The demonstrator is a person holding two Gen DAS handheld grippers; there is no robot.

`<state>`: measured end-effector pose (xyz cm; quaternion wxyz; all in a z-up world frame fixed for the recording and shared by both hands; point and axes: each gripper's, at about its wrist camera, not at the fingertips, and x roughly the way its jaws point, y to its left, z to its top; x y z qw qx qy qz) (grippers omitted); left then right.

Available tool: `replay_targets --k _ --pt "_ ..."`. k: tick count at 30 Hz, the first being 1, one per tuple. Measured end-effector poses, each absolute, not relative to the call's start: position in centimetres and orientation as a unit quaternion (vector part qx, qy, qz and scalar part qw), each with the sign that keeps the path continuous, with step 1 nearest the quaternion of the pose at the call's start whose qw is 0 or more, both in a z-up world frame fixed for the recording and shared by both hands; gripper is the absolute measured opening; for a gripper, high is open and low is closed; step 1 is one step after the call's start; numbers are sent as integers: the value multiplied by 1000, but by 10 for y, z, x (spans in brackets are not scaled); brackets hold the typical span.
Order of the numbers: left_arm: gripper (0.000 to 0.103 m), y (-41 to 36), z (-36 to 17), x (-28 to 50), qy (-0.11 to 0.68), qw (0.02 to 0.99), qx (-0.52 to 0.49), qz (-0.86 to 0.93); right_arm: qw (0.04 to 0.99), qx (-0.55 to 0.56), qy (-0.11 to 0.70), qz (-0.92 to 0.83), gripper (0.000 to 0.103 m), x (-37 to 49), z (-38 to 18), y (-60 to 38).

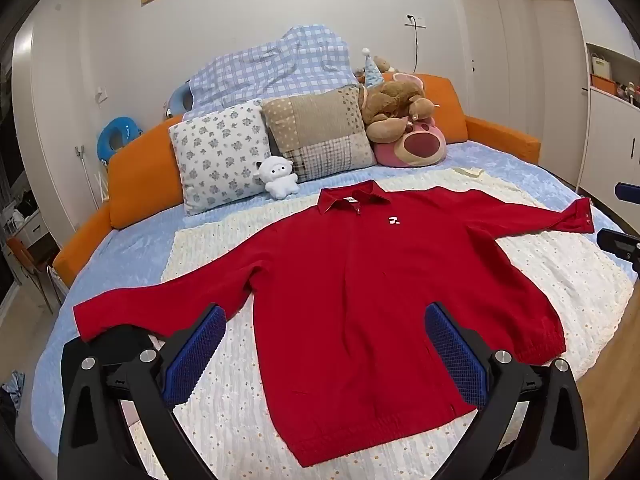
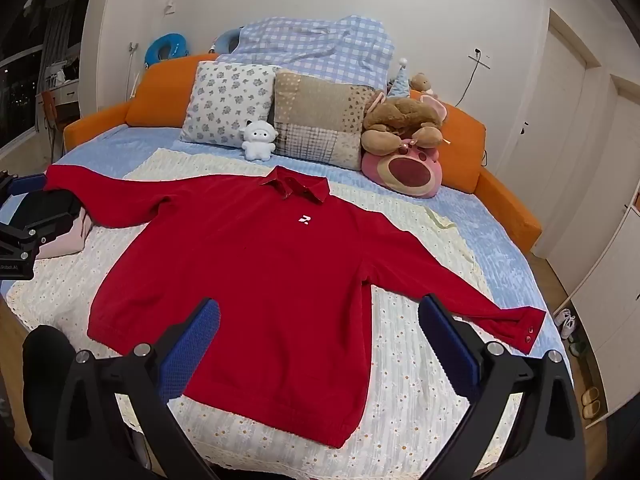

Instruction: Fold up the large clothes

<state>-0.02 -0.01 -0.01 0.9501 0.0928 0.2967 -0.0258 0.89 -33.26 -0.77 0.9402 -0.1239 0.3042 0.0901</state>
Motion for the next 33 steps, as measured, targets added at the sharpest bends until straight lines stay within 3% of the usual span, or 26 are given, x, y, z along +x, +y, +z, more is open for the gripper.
replay_targets --k 33 --pt "101 0 -13 -1 315 945 89 -29 938 -126 309 91 98 11 -11 -331"
